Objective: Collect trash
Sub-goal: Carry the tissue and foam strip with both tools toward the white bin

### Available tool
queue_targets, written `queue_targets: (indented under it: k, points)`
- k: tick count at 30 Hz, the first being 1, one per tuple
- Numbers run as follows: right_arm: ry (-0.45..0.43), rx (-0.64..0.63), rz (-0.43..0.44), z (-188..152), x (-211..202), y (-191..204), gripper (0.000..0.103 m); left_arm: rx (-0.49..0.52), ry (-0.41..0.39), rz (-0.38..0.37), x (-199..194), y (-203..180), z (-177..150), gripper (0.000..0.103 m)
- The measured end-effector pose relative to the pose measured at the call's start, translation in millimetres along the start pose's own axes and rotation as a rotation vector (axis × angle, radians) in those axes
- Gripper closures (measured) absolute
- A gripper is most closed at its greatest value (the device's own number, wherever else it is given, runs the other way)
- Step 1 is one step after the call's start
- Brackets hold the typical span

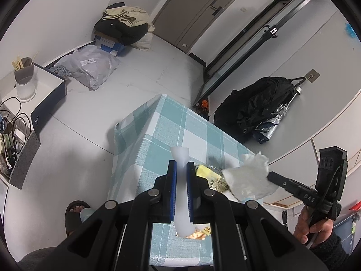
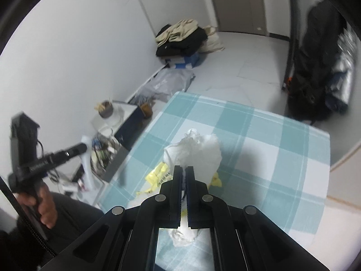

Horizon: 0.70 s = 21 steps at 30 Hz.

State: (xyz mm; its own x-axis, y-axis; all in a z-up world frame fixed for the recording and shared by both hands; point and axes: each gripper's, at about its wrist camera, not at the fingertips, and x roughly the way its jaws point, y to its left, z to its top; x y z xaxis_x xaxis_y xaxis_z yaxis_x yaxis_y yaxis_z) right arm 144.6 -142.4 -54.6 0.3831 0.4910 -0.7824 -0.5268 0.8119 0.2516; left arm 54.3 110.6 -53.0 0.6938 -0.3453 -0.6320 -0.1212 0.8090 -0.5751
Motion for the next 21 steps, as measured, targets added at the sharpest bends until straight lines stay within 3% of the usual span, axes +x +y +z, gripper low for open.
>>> queue_targets:
  k: [11,17,21]
  points:
    - [-0.078,0.097,-0.033,-29,-42,-36,0.100,0.090,-0.013,-0.020,1,-21,-5,0.099]
    - [-0.182,0.099,-0.048,-41,-99,-39,0.100,0.182,-0.034,-0.045,-8,-50,-8,0.099]
    - [-0.251,0.104,-0.067,-54,-147,-44,0.100,0.248,-0.007,-0.089,-13,-85,-14,0.099]
